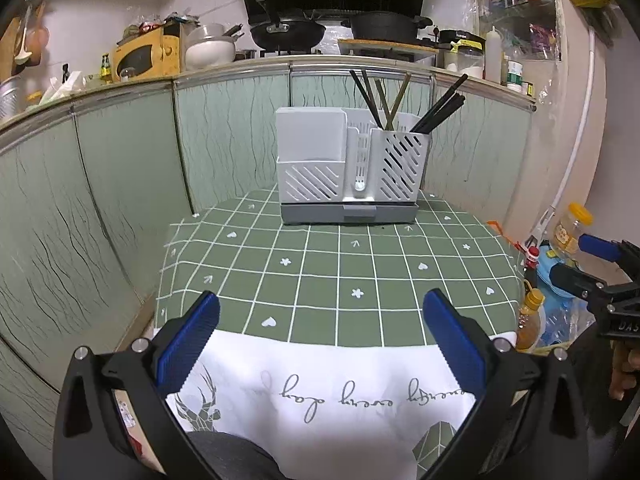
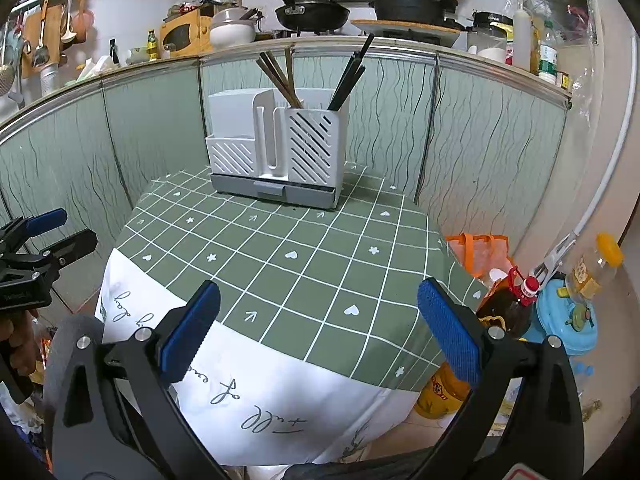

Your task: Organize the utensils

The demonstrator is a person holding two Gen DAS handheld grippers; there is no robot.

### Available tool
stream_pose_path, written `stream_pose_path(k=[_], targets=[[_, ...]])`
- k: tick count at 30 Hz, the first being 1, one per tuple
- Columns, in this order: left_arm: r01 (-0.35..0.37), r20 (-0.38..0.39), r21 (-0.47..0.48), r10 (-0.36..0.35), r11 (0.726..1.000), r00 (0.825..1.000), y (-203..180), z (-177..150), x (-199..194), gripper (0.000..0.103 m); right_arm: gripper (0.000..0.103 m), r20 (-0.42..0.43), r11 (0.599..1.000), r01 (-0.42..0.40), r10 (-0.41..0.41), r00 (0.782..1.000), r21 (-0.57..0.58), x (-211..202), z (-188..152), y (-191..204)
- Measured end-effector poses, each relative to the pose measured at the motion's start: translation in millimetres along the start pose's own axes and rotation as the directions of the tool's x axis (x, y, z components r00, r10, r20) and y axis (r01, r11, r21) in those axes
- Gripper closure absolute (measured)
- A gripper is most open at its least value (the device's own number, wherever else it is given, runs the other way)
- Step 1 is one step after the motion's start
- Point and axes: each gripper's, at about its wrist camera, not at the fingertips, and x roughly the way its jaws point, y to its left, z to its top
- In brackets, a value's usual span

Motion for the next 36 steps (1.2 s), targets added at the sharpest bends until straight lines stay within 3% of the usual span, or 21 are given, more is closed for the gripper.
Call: stream_pose_path(k=[15, 36], targets=[[-0.035, 0.058, 0.021, 0.033, 0.999, 0.998, -2.3, 8.1, -14.4, 0.004, 0.008, 0.023, 1.0, 0.013, -0.013, 1.0, 0.003, -7.2, 0.8, -1.9], [-0.028, 0.051, 0.012, 0.027, 1.0, 0.998, -4.1, 6.2, -16.7, 0.004, 0.008, 0.017, 1.0, 0.009, -0.01, 1.0, 0.015, -8.7, -1.4, -5.7]])
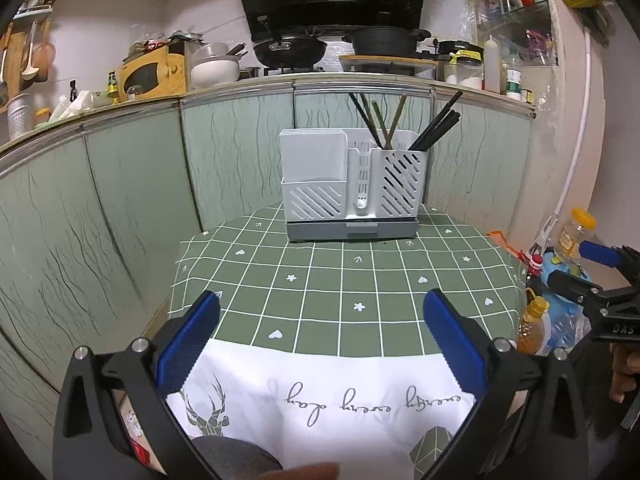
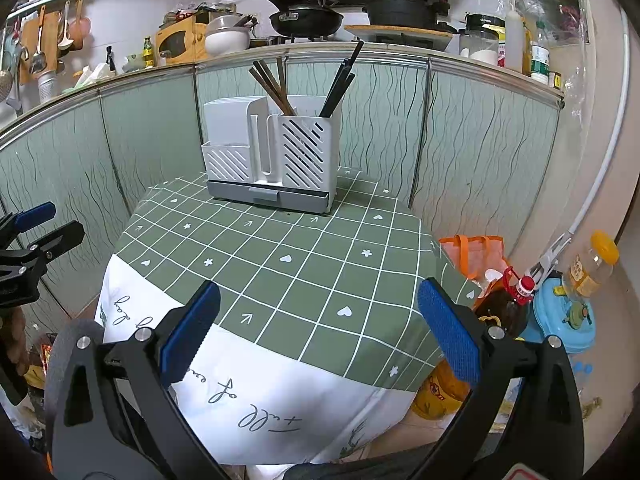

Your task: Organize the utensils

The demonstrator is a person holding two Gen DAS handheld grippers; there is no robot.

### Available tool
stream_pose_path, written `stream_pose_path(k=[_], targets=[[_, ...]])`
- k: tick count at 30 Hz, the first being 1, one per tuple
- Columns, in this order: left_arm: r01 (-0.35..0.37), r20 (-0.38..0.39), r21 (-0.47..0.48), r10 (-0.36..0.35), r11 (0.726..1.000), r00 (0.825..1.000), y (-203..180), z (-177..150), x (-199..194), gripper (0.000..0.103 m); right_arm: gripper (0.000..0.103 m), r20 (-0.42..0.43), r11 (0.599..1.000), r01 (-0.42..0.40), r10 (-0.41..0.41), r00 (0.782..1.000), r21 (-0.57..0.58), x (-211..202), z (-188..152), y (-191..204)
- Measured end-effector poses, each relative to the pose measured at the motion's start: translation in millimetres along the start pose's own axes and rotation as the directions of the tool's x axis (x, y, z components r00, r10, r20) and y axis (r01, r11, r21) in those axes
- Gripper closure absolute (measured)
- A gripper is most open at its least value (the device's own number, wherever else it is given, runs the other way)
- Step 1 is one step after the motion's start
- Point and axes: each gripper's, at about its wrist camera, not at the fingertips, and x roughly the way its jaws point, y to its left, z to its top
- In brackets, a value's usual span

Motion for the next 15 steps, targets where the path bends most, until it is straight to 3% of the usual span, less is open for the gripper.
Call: stream_pose_path(k=[15], targets=[[-0.004, -0.009, 0.006, 0.004, 1.0, 1.0, -0.3, 0.5, -0.5, 0.004, 0.008, -0.003, 1.0, -0.005, 0.005, 1.0, 0.006, 0.3, -0.6, 0.0]])
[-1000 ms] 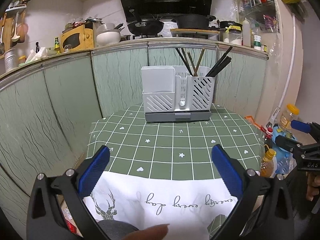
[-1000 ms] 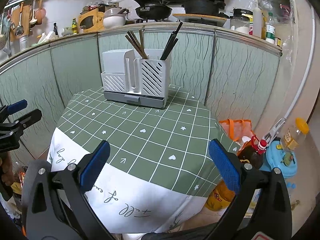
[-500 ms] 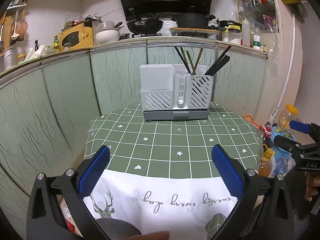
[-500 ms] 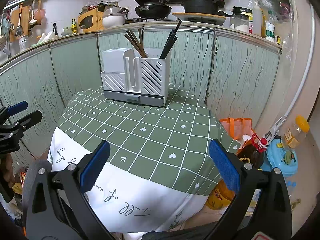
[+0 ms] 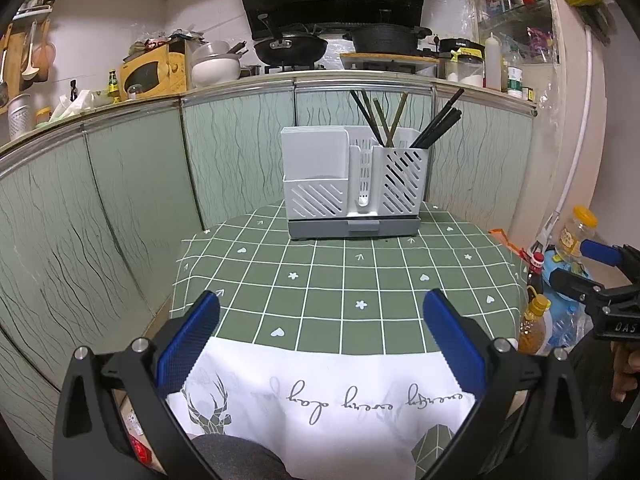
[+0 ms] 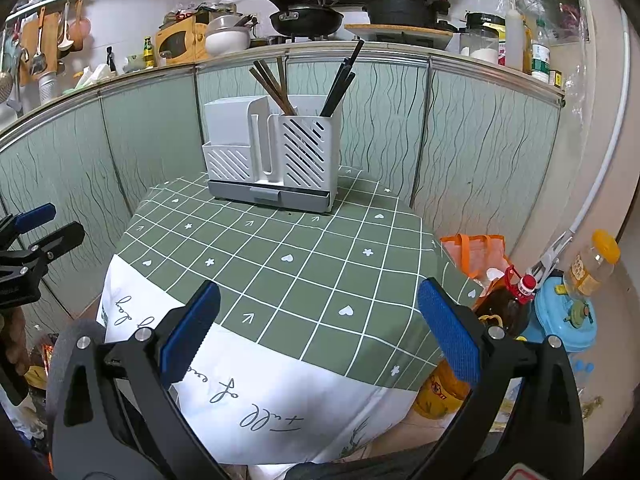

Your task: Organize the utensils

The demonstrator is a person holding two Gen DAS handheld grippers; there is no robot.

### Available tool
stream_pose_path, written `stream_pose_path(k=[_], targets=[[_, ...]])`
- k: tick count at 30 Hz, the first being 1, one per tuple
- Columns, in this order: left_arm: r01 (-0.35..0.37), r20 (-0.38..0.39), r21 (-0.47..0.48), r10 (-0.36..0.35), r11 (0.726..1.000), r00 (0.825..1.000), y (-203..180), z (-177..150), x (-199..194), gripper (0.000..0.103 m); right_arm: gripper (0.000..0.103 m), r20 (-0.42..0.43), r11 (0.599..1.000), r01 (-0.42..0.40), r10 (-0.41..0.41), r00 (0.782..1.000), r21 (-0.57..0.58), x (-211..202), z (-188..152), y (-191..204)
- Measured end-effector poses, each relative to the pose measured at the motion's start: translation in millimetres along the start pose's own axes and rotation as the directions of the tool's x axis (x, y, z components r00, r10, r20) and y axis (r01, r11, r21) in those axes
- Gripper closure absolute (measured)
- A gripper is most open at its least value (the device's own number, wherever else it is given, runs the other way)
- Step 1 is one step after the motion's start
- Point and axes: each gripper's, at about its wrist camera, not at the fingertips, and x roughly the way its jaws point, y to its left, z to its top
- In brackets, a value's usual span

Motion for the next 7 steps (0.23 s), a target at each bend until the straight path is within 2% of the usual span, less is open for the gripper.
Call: stream_pose_path(k=[7], targets=[[0.01, -0.009, 0.022, -0.01, 1.0, 1.0, -3.9, 1.4, 1.0, 0.004, 0.008, -0.003, 1.0, -0.001, 0.001, 1.0, 0.0, 2.0, -0.3, 1.1]])
